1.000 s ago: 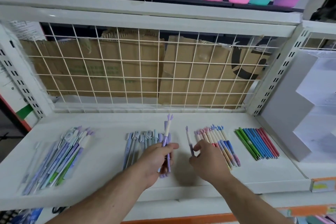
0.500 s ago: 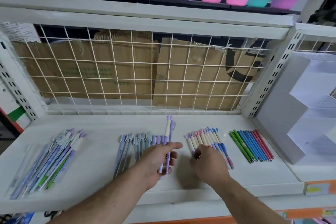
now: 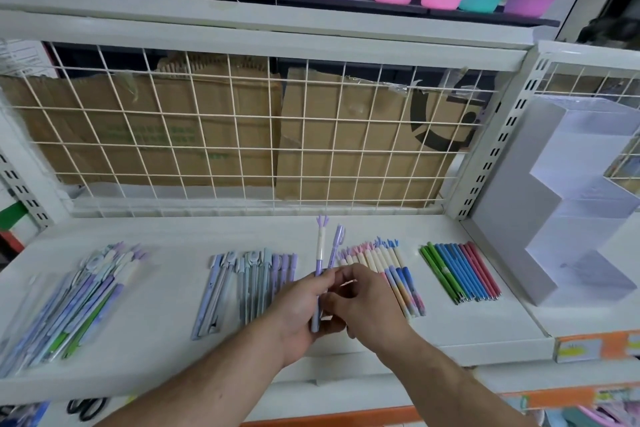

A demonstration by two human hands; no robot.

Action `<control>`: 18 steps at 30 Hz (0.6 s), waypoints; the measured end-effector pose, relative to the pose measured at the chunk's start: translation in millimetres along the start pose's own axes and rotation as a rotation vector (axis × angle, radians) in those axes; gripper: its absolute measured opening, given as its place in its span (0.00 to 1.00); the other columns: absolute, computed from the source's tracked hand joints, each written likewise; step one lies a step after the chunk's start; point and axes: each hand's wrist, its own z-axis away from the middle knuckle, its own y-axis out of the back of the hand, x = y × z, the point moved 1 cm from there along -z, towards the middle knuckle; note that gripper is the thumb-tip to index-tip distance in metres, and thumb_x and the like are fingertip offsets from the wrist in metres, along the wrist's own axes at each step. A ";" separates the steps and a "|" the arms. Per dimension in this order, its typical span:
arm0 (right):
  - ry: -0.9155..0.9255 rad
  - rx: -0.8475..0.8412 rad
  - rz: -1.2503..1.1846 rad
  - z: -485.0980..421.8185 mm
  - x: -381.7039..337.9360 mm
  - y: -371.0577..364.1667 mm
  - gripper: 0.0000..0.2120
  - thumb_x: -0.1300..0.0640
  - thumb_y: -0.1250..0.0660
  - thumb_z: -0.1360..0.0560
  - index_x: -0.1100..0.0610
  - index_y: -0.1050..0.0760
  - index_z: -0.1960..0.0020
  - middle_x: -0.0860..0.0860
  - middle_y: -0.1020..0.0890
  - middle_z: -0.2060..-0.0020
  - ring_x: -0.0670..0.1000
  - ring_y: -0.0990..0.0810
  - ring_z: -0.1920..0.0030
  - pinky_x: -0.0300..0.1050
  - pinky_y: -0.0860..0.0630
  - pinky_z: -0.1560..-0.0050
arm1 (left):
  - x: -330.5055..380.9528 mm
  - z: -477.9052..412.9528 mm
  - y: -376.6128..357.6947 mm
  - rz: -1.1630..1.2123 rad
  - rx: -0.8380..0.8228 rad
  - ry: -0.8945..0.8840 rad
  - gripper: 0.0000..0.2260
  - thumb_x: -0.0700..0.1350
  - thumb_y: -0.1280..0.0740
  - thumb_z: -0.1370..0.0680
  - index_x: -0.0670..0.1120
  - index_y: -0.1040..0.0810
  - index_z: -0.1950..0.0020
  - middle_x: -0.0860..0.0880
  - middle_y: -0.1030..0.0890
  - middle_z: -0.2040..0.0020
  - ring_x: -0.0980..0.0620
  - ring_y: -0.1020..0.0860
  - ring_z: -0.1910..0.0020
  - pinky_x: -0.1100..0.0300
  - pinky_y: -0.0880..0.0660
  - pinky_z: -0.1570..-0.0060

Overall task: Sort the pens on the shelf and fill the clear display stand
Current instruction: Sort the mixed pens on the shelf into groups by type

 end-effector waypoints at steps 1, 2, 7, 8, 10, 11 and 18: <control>0.001 0.003 0.005 0.2 0.8 0.3 0.07 0.68 0.28 0.26 0.59 0.23 0.52 0.54 0.17 0.66 0.42 0.23 0.77 0.33 0.28 0.77 | -0.9 0.5 -0.9 0.003 -0.009 -0.003 0.17 0.50 0.43 0.15 0.50 0.14 0.43 0.44 0.15 0.43 0.45 0.18 0.51 0.47 0.25 0.42; 0.007 0.012 0.029 -0.1 2.2 0.4 0.07 0.67 0.28 0.26 0.58 0.23 0.52 0.54 0.17 0.66 0.42 0.21 0.75 0.33 0.28 0.76 | -1.7 1.3 -1.8 0.002 -0.004 -0.005 0.17 0.50 0.43 0.15 0.50 0.14 0.44 0.44 0.15 0.43 0.45 0.18 0.49 0.46 0.25 0.41; 0.049 0.036 0.155 -2.8 3.3 -5.0 0.08 0.63 0.25 0.29 0.55 0.23 0.56 0.52 0.16 0.65 0.43 0.20 0.71 0.33 0.27 0.73 | -3.4 3.5 1.5 0.015 0.120 -0.048 0.12 0.47 0.39 0.16 0.44 0.17 0.45 0.41 0.15 0.48 0.45 0.21 0.53 0.49 0.26 0.53; 0.049 0.026 0.155 -3.2 2.1 -7.0 0.08 0.63 0.25 0.29 0.55 0.22 0.56 0.52 0.16 0.65 0.42 0.20 0.71 0.33 0.27 0.73 | -2.7 4.7 2.8 0.013 0.124 -0.057 0.12 0.47 0.39 0.16 0.44 0.17 0.45 0.41 0.16 0.50 0.45 0.21 0.54 0.51 0.27 0.55; 0.053 0.005 0.164 -3.5 -1.2 -11.1 0.07 0.63 0.25 0.29 0.54 0.21 0.54 0.52 0.16 0.64 0.42 0.20 0.70 0.33 0.27 0.73 | -0.1 8.4 5.3 0.006 0.121 -0.084 0.09 0.46 0.38 0.17 0.45 0.19 0.47 0.43 0.16 0.53 0.47 0.22 0.59 0.53 0.28 0.60; 0.054 -0.006 0.162 -3.4 -2.8 -13.1 0.07 0.63 0.25 0.29 0.54 0.21 0.54 0.51 0.16 0.64 0.42 0.20 0.71 0.33 0.27 0.73 | 1.4 10.5 6.7 -0.001 0.115 -0.096 0.08 0.46 0.38 0.17 0.45 0.20 0.48 0.44 0.17 0.54 0.47 0.21 0.61 0.53 0.29 0.60; -0.015 -0.070 0.165 -2.8 -11.0 -25.9 0.02 0.64 0.31 0.27 0.59 0.21 0.56 0.51 0.17 0.69 0.46 0.19 0.73 0.34 0.29 0.76 | 2.8 17.1 10.8 0.037 0.153 -0.114 0.15 0.50 0.42 0.17 0.47 0.24 0.60 0.48 0.22 0.65 0.50 0.25 0.71 0.61 0.29 0.72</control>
